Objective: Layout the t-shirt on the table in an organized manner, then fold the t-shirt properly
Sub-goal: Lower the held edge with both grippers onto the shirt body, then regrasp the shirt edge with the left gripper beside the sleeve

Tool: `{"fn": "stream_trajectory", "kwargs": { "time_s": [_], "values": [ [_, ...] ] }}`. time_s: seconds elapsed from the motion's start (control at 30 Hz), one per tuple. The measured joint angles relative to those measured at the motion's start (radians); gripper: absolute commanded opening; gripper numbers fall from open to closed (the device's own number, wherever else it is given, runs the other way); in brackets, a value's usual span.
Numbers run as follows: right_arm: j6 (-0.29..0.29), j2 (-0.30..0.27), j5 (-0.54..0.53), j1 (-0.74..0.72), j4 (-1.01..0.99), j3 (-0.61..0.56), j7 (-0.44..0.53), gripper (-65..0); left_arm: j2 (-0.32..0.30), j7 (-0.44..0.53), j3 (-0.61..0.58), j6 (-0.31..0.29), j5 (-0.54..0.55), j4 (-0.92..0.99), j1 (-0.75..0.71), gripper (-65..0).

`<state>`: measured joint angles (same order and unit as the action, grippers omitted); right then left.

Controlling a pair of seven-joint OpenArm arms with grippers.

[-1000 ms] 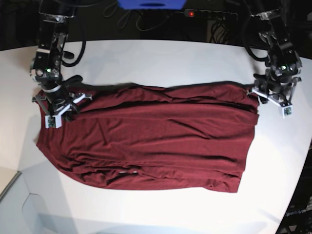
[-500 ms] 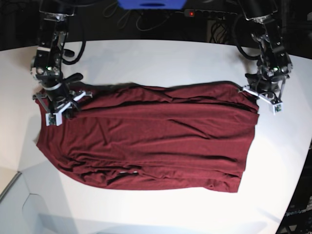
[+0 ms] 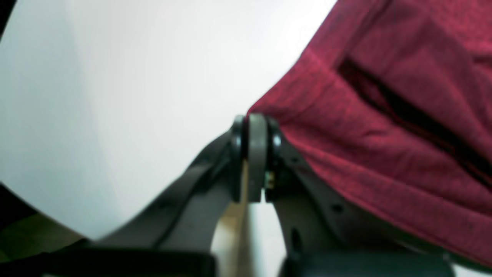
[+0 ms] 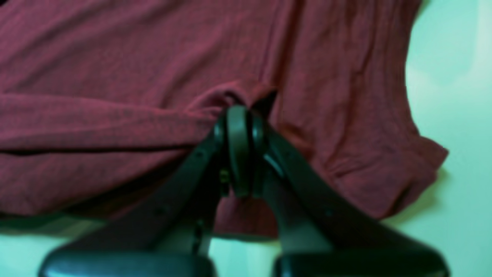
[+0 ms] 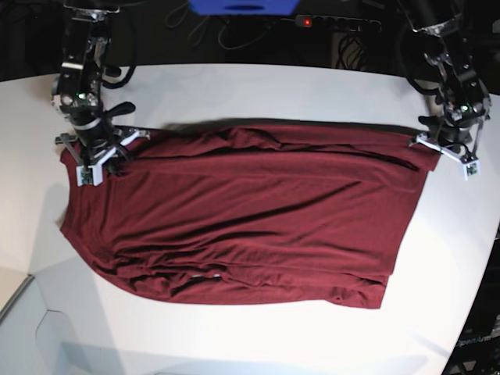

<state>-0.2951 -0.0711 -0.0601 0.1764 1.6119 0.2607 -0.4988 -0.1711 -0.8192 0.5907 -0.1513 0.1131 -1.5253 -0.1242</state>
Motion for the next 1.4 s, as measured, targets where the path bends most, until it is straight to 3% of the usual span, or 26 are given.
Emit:
{"fn": "stream_trajectory", "kwargs": {
  "time_s": [0.37,0.47,0.53,0.6,0.7,0.77,1.0,1.4],
  "values": [
    [0.000,0.000,0.000,0.020,0.000,0.000,0.001,-64.9,0.003,0.001,-0.003,0.000,0.003,0.000,-0.001,-65.0],
    [0.000,-0.001,0.001,0.021,0.000,0.000,0.000,-56.1,0.003,0.001,-0.003,0.000,0.004,0.000,0.000,-64.7],
    [0.000,-0.001,0.000,0.021,0.000,0.000,0.002,-48.9,0.003,0.000,-0.003,-0.001,0.004,0.000,0.000,-61.2],
    [0.000,-0.001,0.001,0.022,0.006,0.000,-0.002,-42.4,0.005,-0.003,-0.003,-0.001,0.004,-0.002,-0.001,-53.7],
    [0.000,-0.001,0.002,0.042,0.051,0.001,0.005,-38.4,0.009,-0.004,-0.002,-0.002,0.012,-0.034,-0.018,-42.7],
    [0.000,0.000,0.002,0.052,0.071,0.001,0.003,-38.5,0.009,-0.008,-0.001,-0.001,0.010,-0.070,-0.038,-39.1],
    [0.000,0.000,0.000,0.055,0.092,0.001,0.002,-38.5,0.026,-0.002,0.013,-0.002,0.015,-0.171,-0.042,-38.8],
    [0.000,0.000,0.000,0.057,0.091,0.001,0.001,-38.5,0.102,-0.003,0.004,0.001,0.004,0.063,0.147,-38.8]
  ]
}}
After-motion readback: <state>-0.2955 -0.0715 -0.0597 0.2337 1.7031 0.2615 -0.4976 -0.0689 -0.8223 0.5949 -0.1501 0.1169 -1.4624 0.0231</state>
